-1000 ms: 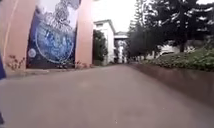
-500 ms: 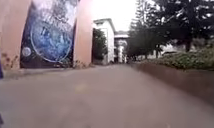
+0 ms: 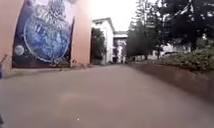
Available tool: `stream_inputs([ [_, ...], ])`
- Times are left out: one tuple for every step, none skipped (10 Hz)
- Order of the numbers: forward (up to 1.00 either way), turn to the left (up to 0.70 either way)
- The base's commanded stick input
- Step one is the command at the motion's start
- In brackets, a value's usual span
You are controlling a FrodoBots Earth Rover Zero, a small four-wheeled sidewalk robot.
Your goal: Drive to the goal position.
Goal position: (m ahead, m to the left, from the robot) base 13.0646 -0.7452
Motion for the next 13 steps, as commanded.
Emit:
stream_inputs([
  [1.0,0.0],
  [1.0,0.0],
  [1.0,0.0],
  [1.0,0.0],
  [1.0,0.0],
  [1.0,0.0],
  [1.0,0.0],
  [1.0,0.0],
  [1.0,0.0],
  [1.0,-0.1],
  [1.0,-0.27],
  [1.0,-0.07],
  [1.0,0.0],
])
